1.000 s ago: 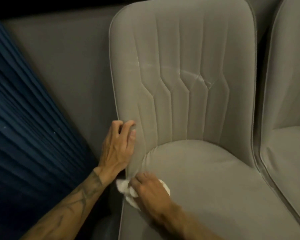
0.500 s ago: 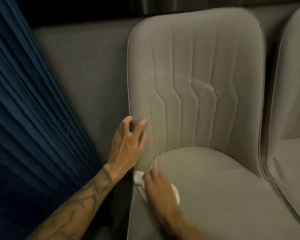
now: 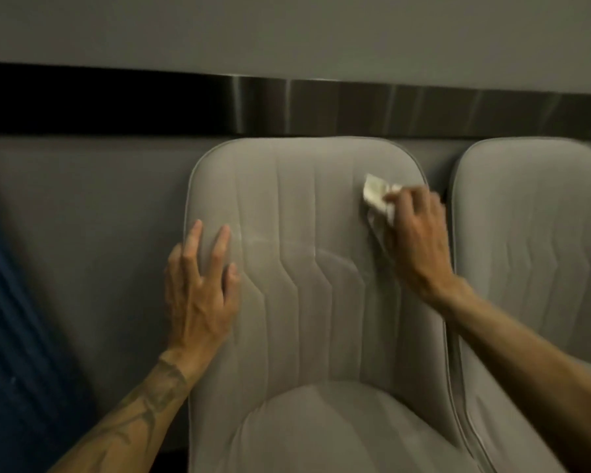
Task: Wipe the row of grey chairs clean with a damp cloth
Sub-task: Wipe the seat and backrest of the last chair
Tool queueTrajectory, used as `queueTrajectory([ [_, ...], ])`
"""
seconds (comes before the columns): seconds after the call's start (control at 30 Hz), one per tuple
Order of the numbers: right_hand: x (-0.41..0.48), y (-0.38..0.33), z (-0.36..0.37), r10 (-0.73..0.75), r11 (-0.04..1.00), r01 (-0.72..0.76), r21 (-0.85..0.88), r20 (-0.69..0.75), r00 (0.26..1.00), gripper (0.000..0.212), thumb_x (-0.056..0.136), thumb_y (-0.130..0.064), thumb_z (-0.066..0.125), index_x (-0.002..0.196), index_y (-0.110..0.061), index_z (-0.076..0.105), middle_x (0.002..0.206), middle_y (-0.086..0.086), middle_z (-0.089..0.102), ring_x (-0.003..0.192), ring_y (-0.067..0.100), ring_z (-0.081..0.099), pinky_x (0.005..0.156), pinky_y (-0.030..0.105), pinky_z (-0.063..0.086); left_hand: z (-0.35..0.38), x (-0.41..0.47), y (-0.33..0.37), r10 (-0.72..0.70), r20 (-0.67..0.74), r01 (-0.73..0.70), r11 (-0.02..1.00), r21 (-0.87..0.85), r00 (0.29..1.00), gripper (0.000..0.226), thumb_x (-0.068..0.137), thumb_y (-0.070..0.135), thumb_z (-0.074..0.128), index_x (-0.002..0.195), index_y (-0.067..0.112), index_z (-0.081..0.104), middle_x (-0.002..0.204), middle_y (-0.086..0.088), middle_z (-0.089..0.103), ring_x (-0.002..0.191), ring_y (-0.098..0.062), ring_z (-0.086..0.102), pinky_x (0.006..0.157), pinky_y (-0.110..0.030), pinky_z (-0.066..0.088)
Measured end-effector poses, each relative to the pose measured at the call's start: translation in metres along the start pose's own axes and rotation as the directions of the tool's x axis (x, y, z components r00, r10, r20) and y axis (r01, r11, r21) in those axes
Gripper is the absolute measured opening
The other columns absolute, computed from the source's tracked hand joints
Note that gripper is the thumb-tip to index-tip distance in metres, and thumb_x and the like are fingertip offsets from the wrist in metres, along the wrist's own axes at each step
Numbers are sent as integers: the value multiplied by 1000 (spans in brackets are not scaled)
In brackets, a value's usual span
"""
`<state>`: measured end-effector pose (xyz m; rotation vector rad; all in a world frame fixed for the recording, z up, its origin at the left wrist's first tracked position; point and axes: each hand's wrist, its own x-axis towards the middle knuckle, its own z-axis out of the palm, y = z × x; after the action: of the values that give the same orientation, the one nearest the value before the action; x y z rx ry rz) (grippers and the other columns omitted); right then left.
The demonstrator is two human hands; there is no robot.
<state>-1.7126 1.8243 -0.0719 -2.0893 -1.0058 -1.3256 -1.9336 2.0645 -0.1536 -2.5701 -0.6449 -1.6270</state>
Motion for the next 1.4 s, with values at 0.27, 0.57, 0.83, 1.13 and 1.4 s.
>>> queueTrajectory([
  [0.27,42,12,33,-35,997,28,-76,-90,995,25,101,-30,58,115,-10,56,117,16,51,96,36,49,83,44,39,8,-5,-3,-9,-54,7,1000,-28,998,52,103,34,43,152,19,51,164,-15,28,134,-49,43,106,-62,45],
  [0.57,85,20,31,-51,995,39,-96,-126,991,31,100,-37,56,110,-8,58,109,18,54,91,35,50,76,44,39,11,-4,-3,-10,-65,10,1000,-5,998,52,103,34,44,153,21,51,165,-14,27,134,-50,43,107,-63,44],
  [0.83,-36,29,33,-313,931,322,-171,80,947,33,107,-35,44,110,-8,62,104,17,57,82,37,54,71,46,41,14,-6,-5,-4,-54,6,999,36,999,55,103,37,44,156,24,43,167,-12,23,133,-48,42,101,-62,46],
  [1.13,35,30,41,-73,980,49,-191,-121,990,31,105,-40,50,111,-10,54,106,16,51,88,34,46,75,43,35,11,-6,-2,-19,-14,19,999,47,1000,57,103,40,44,159,26,40,167,-11,22,134,-46,41,89,-65,52],
  [1.4,-42,38,31,-429,870,446,-209,121,895,27,102,-34,57,110,-8,57,99,15,55,81,34,49,70,44,35,9,-8,0,-38,7,38,998,45,999,58,102,40,44,158,27,40,167,-10,21,135,-47,39,88,-68,51],
])
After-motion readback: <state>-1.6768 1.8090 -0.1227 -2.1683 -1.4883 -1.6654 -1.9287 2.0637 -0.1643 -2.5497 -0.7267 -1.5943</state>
